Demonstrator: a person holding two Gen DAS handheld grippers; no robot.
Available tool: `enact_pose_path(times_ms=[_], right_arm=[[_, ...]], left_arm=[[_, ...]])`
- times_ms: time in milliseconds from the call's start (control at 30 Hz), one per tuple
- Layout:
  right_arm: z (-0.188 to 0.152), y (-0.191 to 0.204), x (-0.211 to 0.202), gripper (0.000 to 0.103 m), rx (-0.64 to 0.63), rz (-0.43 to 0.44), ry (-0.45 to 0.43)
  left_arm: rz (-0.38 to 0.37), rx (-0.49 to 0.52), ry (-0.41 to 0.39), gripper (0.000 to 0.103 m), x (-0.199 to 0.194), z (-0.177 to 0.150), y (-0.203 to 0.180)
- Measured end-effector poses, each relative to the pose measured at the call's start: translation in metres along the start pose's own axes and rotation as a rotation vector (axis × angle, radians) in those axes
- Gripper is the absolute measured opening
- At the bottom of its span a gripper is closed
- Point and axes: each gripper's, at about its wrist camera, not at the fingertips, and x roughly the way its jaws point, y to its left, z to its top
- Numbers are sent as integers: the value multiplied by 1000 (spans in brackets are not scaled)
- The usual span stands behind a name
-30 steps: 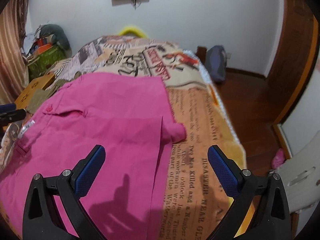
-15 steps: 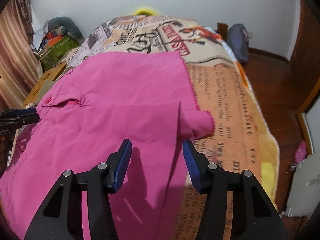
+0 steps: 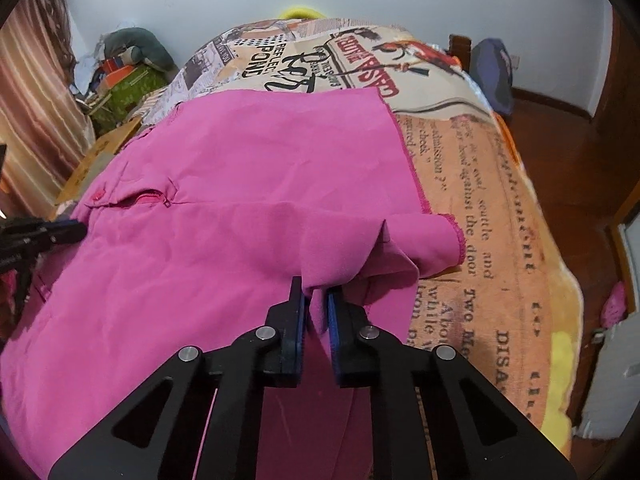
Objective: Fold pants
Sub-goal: 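Lift the pink trousers off the bed with both grippers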
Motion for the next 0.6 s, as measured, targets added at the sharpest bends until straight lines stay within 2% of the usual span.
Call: enact_pose_path(times_ms=[133, 400, 600], right_arm=[[-5, 0, 2, 6, -25, -24, 27], [-14, -1, 2, 5, 8, -9, 57], [-15, 3, -11, 9, 19, -4, 71]], left_arm=[[52, 45, -46, 3, -13, 1, -8], [54, 35, 48, 4, 13, -1, 2], [36, 8, 52, 6, 3, -3, 0]])
